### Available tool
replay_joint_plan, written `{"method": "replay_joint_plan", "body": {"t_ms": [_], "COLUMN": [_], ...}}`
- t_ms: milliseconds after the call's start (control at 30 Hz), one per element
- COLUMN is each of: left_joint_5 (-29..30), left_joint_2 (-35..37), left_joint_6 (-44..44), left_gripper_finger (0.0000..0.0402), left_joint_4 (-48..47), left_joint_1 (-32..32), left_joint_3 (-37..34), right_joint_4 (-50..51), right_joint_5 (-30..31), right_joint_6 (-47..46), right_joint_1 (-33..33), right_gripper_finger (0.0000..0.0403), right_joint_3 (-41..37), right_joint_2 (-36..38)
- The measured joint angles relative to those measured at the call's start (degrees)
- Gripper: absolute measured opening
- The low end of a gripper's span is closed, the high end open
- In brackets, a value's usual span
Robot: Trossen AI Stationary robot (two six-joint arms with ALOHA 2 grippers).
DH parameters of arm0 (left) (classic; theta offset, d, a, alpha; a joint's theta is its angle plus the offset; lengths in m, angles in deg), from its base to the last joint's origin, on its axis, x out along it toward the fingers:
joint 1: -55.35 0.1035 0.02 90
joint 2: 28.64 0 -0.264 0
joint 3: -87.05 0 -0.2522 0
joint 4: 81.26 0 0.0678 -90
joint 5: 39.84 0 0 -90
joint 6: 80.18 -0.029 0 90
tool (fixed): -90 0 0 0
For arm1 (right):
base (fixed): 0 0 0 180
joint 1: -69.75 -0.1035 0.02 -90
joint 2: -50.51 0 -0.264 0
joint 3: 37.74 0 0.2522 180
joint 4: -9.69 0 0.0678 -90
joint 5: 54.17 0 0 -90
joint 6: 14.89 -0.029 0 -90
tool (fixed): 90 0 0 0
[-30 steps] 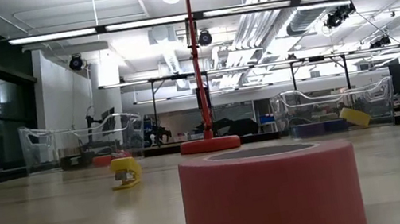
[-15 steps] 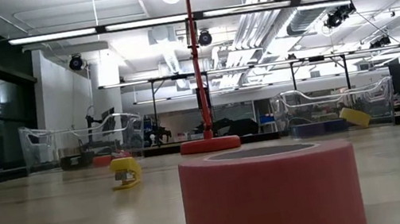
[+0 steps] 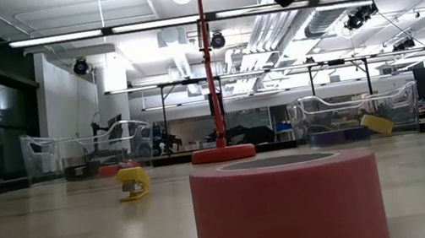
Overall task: Pick and place Stapler, Stapler remover, tape
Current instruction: Put the pink stapler remover into the bottom transparent bin, then put the pink tape into the top right transparent bin
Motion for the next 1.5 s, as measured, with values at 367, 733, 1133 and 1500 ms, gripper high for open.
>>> {"method": "replay_joint_plan", "body": {"t_ms": [367,733,1133,1500], "left_joint_5": [-1.6,-2.5,9.2,9.5], "left_joint_2": [0.0,0.1,10.0,12.5], "left_joint_6": [5.3,4.6,-1.3,-27.3], "left_gripper_finger": [0.0090,0.0163,0.0172,0.0172], "left_joint_4": [7.9,8.8,-0.8,-0.8], "left_joint_1": [0.1,0.1,2.6,18.2], "left_joint_3": [-6.1,-6.5,-3.2,-2.9], "right_joint_4": [0.8,9.3,30.8,32.4], "right_joint_5": [-4.6,-6.0,-3.1,-2.3], "right_joint_6": [2.0,0.5,0.6,-7.3], "right_joint_1": [0.2,0.2,0.2,-1.7], "right_gripper_finger": [0.0232,0.0232,0.0232,0.0232], "right_joint_3": [8.7,11.6,11.6,5.4], "right_joint_2": [-12.1,-16.2,-9.3,-4.4]}}
